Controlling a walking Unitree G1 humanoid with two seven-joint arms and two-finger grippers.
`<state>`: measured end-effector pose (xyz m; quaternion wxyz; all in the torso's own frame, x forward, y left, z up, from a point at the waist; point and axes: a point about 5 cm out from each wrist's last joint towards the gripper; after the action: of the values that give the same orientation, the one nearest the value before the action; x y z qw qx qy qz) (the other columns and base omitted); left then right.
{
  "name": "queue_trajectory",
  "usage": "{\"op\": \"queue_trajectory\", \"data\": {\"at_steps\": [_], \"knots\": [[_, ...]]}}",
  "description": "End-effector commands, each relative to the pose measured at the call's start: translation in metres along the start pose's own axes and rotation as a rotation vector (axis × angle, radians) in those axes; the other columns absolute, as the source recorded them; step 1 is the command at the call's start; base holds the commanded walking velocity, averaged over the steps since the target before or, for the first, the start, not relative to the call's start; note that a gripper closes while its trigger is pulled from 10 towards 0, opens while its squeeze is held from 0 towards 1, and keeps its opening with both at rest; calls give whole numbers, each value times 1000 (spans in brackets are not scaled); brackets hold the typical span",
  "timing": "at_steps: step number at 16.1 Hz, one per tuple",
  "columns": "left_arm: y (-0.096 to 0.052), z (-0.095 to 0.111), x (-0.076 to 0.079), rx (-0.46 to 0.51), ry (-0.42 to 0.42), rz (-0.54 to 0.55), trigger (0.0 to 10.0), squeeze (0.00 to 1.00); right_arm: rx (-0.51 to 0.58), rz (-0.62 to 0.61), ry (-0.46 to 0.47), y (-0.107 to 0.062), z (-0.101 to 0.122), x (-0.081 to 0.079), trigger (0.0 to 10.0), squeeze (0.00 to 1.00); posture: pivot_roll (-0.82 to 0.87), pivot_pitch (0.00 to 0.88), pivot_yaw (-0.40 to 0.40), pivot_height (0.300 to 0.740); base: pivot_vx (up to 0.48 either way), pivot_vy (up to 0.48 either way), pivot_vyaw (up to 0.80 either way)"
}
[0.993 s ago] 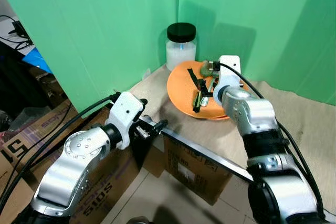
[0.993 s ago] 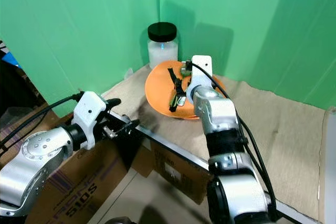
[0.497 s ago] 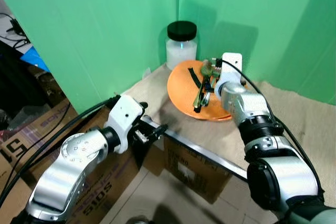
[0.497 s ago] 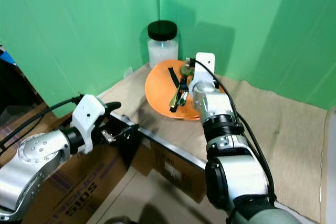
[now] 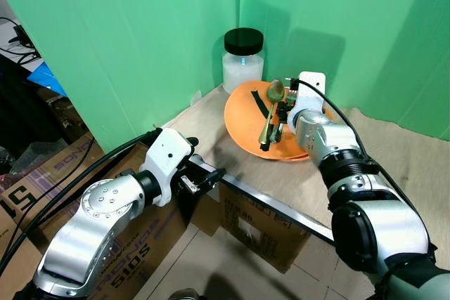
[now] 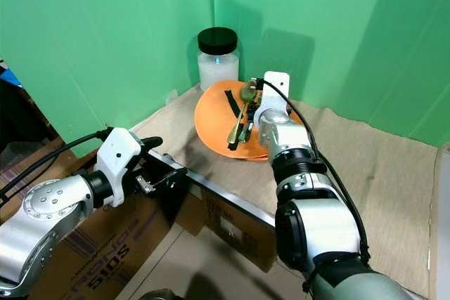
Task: Setting the table
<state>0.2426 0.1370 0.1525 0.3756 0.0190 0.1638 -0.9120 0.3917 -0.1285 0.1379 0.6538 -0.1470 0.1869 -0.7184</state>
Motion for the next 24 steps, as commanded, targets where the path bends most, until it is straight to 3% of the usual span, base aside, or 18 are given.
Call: {"op": "queue_trajectory", "data": {"at_steps": [1, 15, 24], "knots": [[-1, 2, 2, -3, 19, -16, 10000, 682, -17, 9, 20, 1, -1, 0, 0, 0, 129, 0, 44, 740, 0, 0, 0], [1, 3, 0, 0, 42, -28, 10000, 682, -21, 29, 23, 1, -1, -2, 0, 0, 120, 0, 51, 740, 0, 0, 0], [9, 9, -7, 24, 65, -19, 10000, 686, 50, 62, 78, -6, 21, 7, 0, 0, 107, 0, 64, 740, 0, 0, 0]]}}
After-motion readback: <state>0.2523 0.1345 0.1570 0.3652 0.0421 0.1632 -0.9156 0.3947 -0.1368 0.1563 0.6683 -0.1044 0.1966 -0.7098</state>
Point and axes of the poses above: a point about 5 cm out from each wrist's last joint towards the gripper, its own y axis pointing out of the wrist towards the gripper, its own z axis along the axis of the wrist's last joint, x = y × z
